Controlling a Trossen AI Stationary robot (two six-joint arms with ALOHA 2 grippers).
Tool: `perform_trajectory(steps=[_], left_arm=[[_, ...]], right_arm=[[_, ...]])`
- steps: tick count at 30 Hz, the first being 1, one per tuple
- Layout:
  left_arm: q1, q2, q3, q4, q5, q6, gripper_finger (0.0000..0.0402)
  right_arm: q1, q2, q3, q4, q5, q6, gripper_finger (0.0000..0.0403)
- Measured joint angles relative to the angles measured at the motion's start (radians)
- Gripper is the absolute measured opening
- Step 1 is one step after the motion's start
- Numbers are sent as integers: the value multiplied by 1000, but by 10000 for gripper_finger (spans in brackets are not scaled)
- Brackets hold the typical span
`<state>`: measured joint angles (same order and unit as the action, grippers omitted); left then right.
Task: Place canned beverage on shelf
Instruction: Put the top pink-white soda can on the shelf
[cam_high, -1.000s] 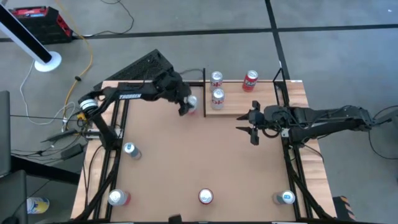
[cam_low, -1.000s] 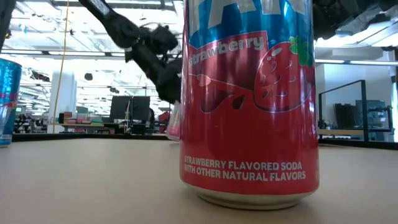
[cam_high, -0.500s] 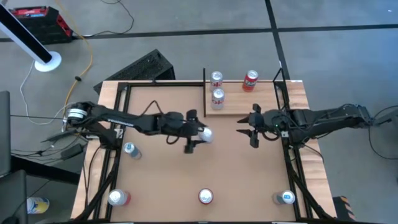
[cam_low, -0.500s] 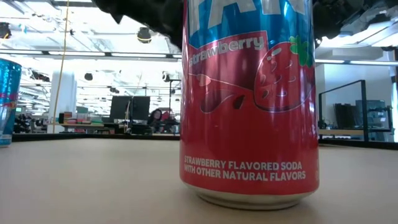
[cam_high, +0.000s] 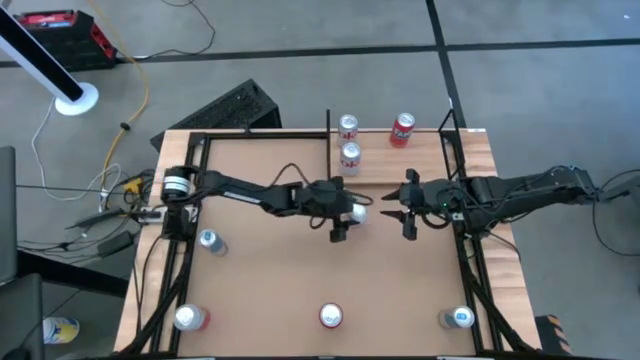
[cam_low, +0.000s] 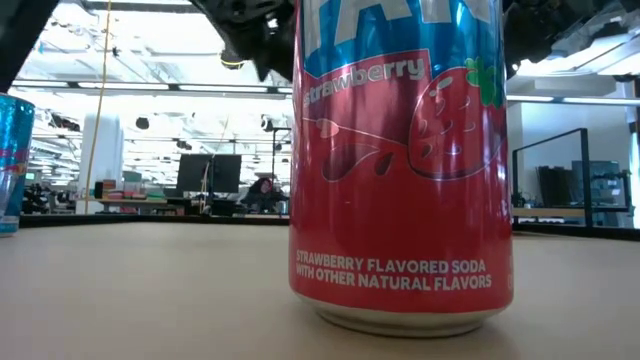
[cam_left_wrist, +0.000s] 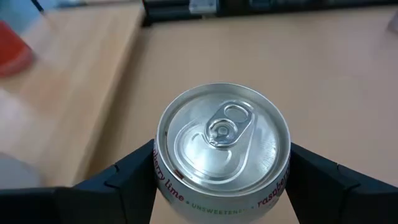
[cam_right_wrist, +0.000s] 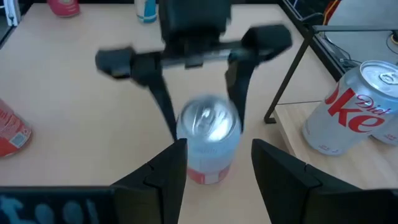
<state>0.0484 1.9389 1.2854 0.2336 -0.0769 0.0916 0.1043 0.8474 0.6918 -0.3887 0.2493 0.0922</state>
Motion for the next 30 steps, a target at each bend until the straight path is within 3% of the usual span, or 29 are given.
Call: perform_trajectory(steps=[6, 20, 30], left_arm=[[-2, 85, 118, -55, -25, -35, 281], [-3, 124, 152, -78, 47, 3, 321], [-3, 124, 305, -346, 52, 56, 327]], right_arm=[[0, 5, 0, -14, 0, 20, 202], [-1, 125, 0, -8, 0, -20, 202], [-17, 167, 0, 10, 0, -26, 220]])
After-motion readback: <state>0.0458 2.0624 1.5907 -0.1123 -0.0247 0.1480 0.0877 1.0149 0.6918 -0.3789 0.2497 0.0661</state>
